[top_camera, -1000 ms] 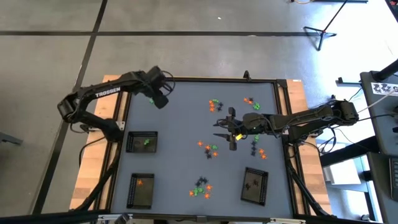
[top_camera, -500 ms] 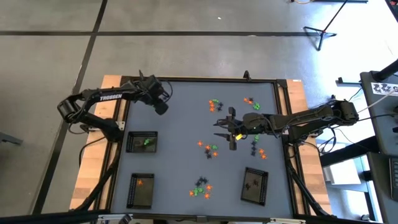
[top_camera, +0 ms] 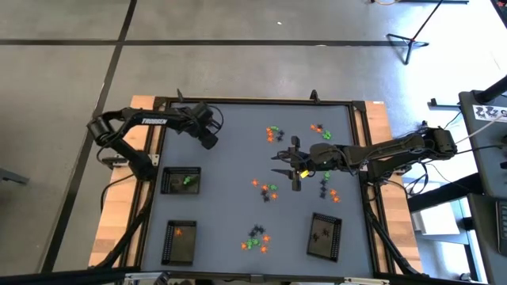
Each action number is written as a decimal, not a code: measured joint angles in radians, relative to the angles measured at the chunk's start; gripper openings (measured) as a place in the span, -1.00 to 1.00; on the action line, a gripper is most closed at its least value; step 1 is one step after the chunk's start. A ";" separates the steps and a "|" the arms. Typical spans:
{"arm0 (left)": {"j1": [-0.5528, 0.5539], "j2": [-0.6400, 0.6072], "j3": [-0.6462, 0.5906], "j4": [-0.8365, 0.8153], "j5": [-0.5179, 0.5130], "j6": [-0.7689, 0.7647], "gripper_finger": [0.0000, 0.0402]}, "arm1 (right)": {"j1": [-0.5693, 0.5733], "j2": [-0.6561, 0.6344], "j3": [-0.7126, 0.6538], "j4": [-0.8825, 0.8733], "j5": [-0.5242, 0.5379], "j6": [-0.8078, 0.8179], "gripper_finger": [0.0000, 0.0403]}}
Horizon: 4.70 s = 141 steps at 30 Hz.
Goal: Sort Halloween decoration
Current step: Put the green skeleton toy into the top black bin, then put the black spider toy into the bottom right black bin
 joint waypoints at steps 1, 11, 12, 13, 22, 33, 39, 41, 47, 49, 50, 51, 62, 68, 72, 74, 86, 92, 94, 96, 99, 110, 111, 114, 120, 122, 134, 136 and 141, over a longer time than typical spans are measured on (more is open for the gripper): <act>0.000 0.007 0.000 0.004 0.000 0.000 -0.56 | 0.000 0.000 0.000 0.000 0.000 0.000 -0.10; -0.016 -0.020 0.012 -0.001 0.004 0.008 -0.61 | 0.000 0.000 0.000 -0.002 0.000 0.000 -0.10; -0.024 -0.028 0.020 0.002 0.007 0.008 -0.64 | 0.000 0.000 0.000 -0.002 0.000 0.000 -0.10; -0.031 -0.038 0.028 0.001 0.008 0.008 -0.68 | 0.000 0.000 0.000 -0.003 0.000 0.000 -0.10; -0.099 -0.097 0.125 -0.167 0.019 0.008 -0.96 | 0.000 0.000 0.000 -0.004 0.000 0.001 -0.10; -0.287 -0.300 0.214 -0.608 0.065 -0.128 -0.99 | 0.000 0.000 0.000 -0.013 0.000 0.001 -0.10; -0.496 -0.420 0.214 -0.816 0.120 -0.368 -0.98 | 0.000 0.000 0.000 -0.012 0.000 0.001 -0.10; -0.566 -0.444 0.214 -0.841 0.120 -0.437 -0.98 | 0.000 0.000 0.000 -0.008 0.000 0.001 -0.10; -0.744 -0.463 0.214 -0.862 0.112 -0.565 -0.79 | 0.000 0.000 0.000 0.006 0.000 0.001 -0.10; -0.784 -0.458 0.214 -0.862 0.099 -0.587 -0.68 | 0.000 0.000 0.000 0.006 0.000 0.001 -0.10; -0.801 -0.456 0.214 -0.861 0.087 -0.595 -0.62 | 0.000 0.000 0.000 0.006 0.000 0.001 -0.10; -0.815 -0.455 0.213 -0.860 0.072 -0.597 -0.56 | 0.000 0.000 0.000 0.006 0.000 0.001 -0.10; -0.755 -0.456 0.213 -0.840 -0.196 -0.494 -0.18 | 0.000 0.000 0.000 0.006 -0.001 0.001 -0.10; -0.511 -0.447 0.213 -0.686 -0.209 -0.242 -0.19 | 0.000 0.000 0.000 0.007 -0.001 0.001 -0.10; -0.335 -0.399 0.213 -0.575 -0.151 -0.069 -0.19 | 0.000 0.000 0.000 0.007 -0.001 0.001 -0.10; -0.253 -0.353 0.213 -0.528 -0.124 -0.003 -0.19 | 0.000 0.000 0.000 0.007 -0.001 0.001 -0.10; 0.000 0.009 0.213 -0.174 -0.033 0.138 -0.19 | 0.000 0.000 0.000 0.005 0.000 0.001 -0.10; 0.025 0.137 0.213 -0.087 -0.039 0.113 -0.19 | 0.000 0.000 0.000 -0.002 -0.001 0.001 -0.10; 0.031 0.166 0.214 -0.074 -0.040 0.098 -0.19 | 0.000 0.000 0.000 -0.001 -0.001 0.001 -0.10; 0.036 0.179 0.217 -0.068 -0.039 0.087 -0.20 | 0.000 0.000 0.000 -0.002 -0.001 0.001 -0.10; 0.036 0.185 0.217 -0.068 -0.037 0.087 -0.29 | 0.000 0.000 0.000 -0.001 0.000 0.001 -0.10; -0.002 0.148 0.214 -0.085 -0.012 0.087 -0.97 | 0.000 0.000 0.000 -0.001 0.000 0.001 -0.10; -0.009 0.132 0.212 -0.099 0.002 0.087 -0.97 | 0.000 0.000 0.000 -0.002 0.000 0.001 -0.10; -0.044 0.058 0.210 -0.128 0.067 0.083 -1.00 | 0.000 0.000 0.000 -0.002 0.000 0.001 -0.10; -0.193 -0.126 0.211 -0.089 0.262 0.034 -1.00 | 0.000 0.000 0.000 0.009 0.000 0.001 -0.10; -0.271 -0.176 0.212 -0.045 0.301 0.022 -1.00 | 0.000 0.000 0.000 0.016 0.000 0.001 -0.10; -0.701 -0.226 0.213 0.296 0.199 0.001 -1.00 | 0.000 0.213 -0.001 0.418 -0.118 0.027 -0.10; -0.741 -0.225 0.213 0.301 0.156 0.001 -1.00 | 0.000 0.239 0.007 0.454 -0.124 0.027 -0.10; -0.805 -0.225 0.213 0.304 0.093 -0.001 -1.00 | 0.000 0.282 0.067 0.454 -0.176 0.028 -0.10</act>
